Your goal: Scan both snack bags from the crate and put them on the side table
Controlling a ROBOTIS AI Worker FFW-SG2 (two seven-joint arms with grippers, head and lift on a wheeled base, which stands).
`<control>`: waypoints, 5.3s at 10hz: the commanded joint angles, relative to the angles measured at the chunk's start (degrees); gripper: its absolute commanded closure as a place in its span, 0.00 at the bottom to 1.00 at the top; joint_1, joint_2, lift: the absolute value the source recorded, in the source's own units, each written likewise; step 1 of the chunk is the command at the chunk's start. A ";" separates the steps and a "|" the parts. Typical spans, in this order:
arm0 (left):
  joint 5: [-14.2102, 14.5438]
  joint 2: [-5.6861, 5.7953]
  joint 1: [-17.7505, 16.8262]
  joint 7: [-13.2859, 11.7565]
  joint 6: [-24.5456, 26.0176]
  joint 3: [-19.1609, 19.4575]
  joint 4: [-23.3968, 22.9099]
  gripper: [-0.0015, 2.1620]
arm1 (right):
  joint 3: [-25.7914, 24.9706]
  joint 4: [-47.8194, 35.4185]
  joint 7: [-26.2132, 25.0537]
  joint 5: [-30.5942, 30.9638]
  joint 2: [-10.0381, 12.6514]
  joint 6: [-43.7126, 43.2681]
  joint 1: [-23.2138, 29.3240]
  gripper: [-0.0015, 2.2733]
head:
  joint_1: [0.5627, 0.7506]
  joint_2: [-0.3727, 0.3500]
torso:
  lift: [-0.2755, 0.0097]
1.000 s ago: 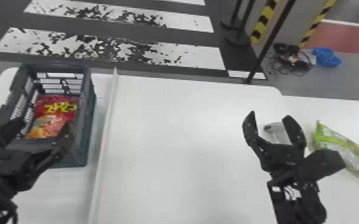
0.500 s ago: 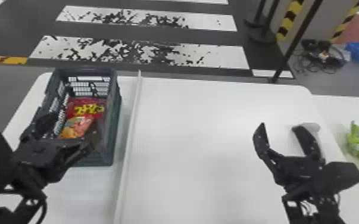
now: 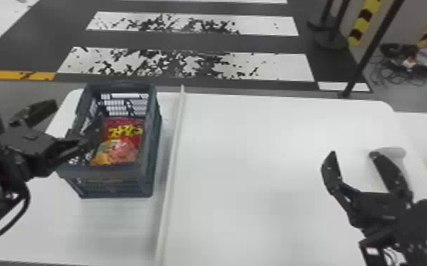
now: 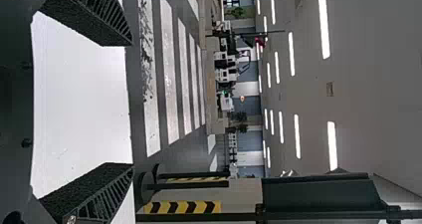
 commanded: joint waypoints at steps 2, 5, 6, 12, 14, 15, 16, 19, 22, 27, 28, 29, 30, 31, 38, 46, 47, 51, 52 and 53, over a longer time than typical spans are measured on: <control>-5.31 6.17 -5.84 -5.34 0.67 0.47 7.07 0.03 | 0.48 -0.38 0.00 0.34 0.04 0.00 0.70 0.03 | 0.70 0.59 | 0.66; -13.22 12.32 -15.86 -15.71 1.20 -5.77 18.41 0.04 | 0.48 -1.08 0.00 1.13 0.22 0.53 1.58 0.03 | 0.70 0.65 | 0.66; -15.77 13.81 -19.37 -18.78 1.20 -9.11 21.40 0.04 | 0.48 -1.35 0.00 1.31 0.22 0.70 2.02 0.03 | 0.70 0.65 | 0.66; -26.14 14.69 -36.95 -30.03 2.61 -27.39 39.86 0.04 | -0.40 -3.28 0.00 1.39 0.39 2.28 3.60 0.03 | 0.70 0.56 | 0.66; -29.22 13.02 -41.96 -32.06 3.49 -33.45 46.54 0.04 | -0.58 -3.37 0.00 1.39 0.22 2.99 3.60 0.03 | 0.70 0.55 | 0.66; -30.97 11.62 -44.07 -32.85 3.66 -35.56 49.44 0.04 | -0.66 -3.46 0.00 1.31 0.22 2.99 3.77 0.03 | 0.70 0.54 | 0.66; -35.19 8.10 -45.21 -36.19 3.84 -34.24 51.55 0.04 | -0.66 -3.54 0.00 0.95 -0.04 2.99 3.69 0.03 | 0.70 0.52 | 0.66; -37.48 7.75 -45.13 -35.92 3.84 -33.98 54.18 0.04 | -0.05 -3.46 0.00 0.25 -1.01 4.74 2.19 0.03 | 0.70 0.50 | 0.66; -40.38 6.25 -45.13 -36.19 3.84 -32.22 58.22 0.04 | 0.04 -2.84 0.00 -0.80 -1.63 5.27 1.49 0.03 | 0.70 0.54 | 0.66; -43.28 3.00 -45.04 -40.93 4.36 -29.32 62.09 0.39 | 0.65 -1.87 0.00 -0.98 -2.15 5.62 0.35 0.03 | 0.70 0.55 | 0.66; -42.75 2.48 -44.86 -40.76 4.89 -27.30 61.83 0.88 | 0.65 -1.43 0.00 -1.16 -2.15 5.62 0.17 0.03 | 0.70 0.55 | 0.66; -42.49 2.12 -43.63 -39.00 6.12 -26.07 61.04 0.99 | 0.65 -1.26 0.00 -1.16 -2.15 5.62 0.08 0.03 | 0.70 0.55 | 0.66; -41.61 2.12 -42.75 -39.97 6.12 -23.34 59.02 0.99 | 0.65 -1.26 0.00 -1.16 -2.15 5.62 0.08 0.03 | 0.70 0.56 | 0.66; -38.18 2.30 -41.87 -40.84 7.00 -20.53 56.55 0.99 | 0.65 -1.26 0.00 -1.24 -2.15 5.62 0.08 0.03 | 0.70 0.56 | 0.66; -28.25 3.97 -38.89 -45.68 7.18 -9.46 49.79 0.99 | 0.65 -1.61 0.00 -1.24 -2.07 6.33 0.35 0.04 | 0.70 0.59 | 0.66; -14.27 4.15 -35.28 -47.79 -1.79 0.74 49.96 0.99 | 0.48 -1.79 -0.09 -0.72 -1.71 7.73 0.52 0.04 | 0.70 0.63 | 0.66; -11.99 4.06 -35.02 -47.96 -2.14 1.97 49.88 0.99 | 0.39 -1.79 -0.09 -0.72 -1.71 7.73 0.61 0.04 | 0.70 0.63 | 0.66; -7.77 3.18 -32.21 -47.44 -1.79 4.17 43.99 0.99 | 0.30 -1.79 -0.09 -0.54 -1.63 7.91 0.70 0.04 | 0.70 0.64 | 0.66; -7.15 2.65 -30.80 -47.17 0.50 4.43 39.50 0.99 | 0.30 -1.96 -0.09 -0.54 -1.63 7.73 0.70 0.04 | 0.70 0.64 | 0.66; -6.36 1.86 -30.10 -47.00 2.96 4.52 35.29 0.99 | 0.30 -2.23 -0.09 -0.45 -1.54 7.73 0.87 0.04 | 0.70 0.62 | 0.66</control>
